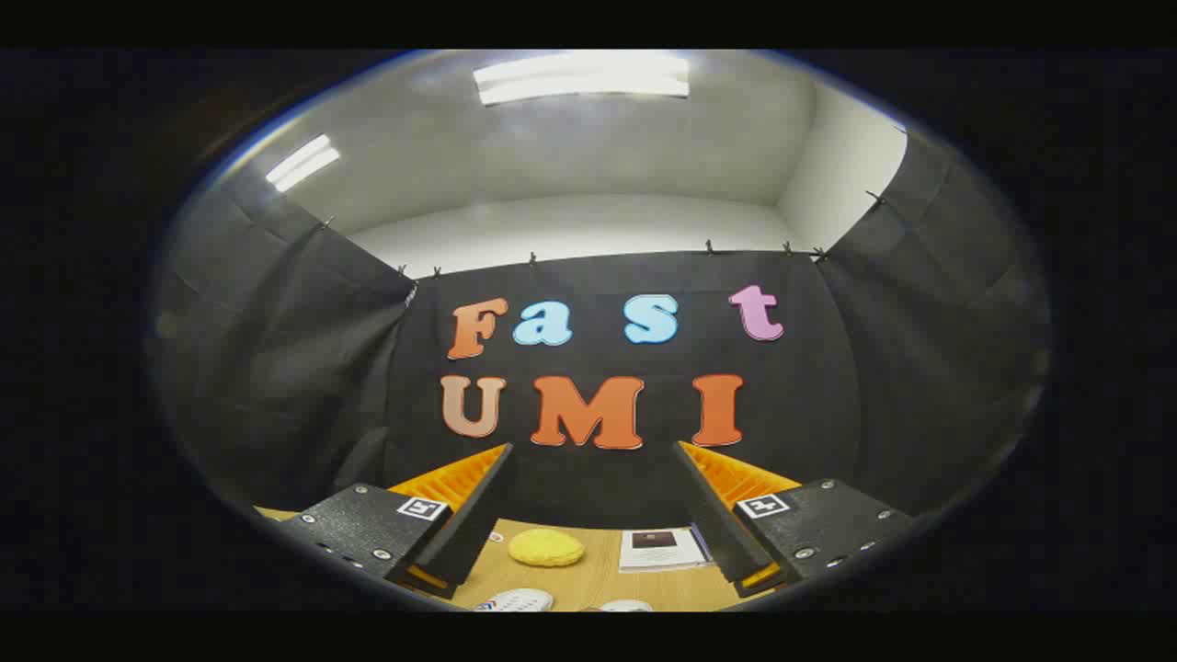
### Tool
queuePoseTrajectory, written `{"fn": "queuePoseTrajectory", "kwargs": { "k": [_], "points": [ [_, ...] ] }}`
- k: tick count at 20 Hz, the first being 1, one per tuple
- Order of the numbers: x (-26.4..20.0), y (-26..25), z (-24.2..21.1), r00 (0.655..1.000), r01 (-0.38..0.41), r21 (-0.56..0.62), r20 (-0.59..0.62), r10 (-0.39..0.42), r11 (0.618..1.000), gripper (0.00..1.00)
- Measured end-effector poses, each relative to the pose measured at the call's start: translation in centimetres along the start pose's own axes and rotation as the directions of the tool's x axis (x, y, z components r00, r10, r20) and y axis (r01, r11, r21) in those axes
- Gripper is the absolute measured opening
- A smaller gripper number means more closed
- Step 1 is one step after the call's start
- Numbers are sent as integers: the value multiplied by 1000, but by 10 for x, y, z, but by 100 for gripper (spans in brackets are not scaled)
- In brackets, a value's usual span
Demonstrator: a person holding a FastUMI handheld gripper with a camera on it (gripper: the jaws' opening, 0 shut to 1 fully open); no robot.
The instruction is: Open the storage box then place both shoes into the box .Put the left shoe in first, then the right shoe, with the right side of both shoes facing outward in a uniform manner.
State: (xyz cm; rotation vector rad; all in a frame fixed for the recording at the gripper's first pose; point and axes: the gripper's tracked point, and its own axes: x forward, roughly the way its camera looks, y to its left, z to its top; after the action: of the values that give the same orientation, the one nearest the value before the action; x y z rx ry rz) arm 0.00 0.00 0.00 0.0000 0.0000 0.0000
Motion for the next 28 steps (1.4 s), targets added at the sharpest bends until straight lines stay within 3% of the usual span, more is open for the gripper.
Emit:
{"fn": "queuePoseTrajectory", "kwargs": {
  "k": [20, 28],
  "points": [
    [-8, 18, -5, 998, -63, 36, 3, 63, 997, 98],
    [-5, 39, -44, 988, -109, 88, -101, 117, 990, 99]
  ]
}}
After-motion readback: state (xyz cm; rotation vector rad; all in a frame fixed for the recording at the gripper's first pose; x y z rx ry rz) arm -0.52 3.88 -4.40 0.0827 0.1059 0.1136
